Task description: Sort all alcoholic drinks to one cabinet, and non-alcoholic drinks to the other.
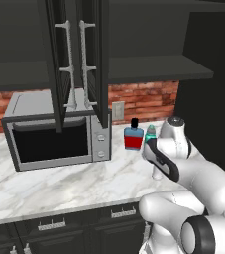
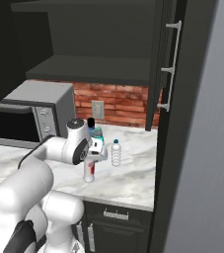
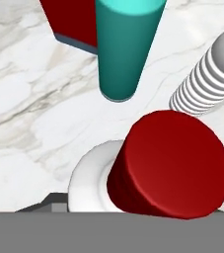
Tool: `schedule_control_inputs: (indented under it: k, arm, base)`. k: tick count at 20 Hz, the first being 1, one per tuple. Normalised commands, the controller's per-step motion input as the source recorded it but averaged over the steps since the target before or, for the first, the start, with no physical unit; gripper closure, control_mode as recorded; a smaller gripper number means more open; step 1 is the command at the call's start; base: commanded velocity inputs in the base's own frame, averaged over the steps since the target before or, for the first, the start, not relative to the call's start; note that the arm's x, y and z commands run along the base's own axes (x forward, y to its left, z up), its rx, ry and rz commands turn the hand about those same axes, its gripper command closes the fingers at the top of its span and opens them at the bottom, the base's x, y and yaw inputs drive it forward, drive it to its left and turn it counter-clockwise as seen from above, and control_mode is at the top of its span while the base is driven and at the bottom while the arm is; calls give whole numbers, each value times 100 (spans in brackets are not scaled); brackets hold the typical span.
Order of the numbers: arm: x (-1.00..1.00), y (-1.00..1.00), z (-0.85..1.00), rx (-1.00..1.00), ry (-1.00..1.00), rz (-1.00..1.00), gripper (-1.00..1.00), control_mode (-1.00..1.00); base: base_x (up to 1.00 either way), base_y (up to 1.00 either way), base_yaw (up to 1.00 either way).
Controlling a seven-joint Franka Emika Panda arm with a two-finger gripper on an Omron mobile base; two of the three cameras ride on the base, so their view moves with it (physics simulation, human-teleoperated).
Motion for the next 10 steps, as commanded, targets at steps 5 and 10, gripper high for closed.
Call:
schedule_control_inputs:
  k: [5,10]
  arm:
    - [0,-1,-27,4,-12,0,100,-100]
    - [0,0,-5,2,-2,0,100,-100]
  base:
    - [0,0,0]
    - [0,0,0]
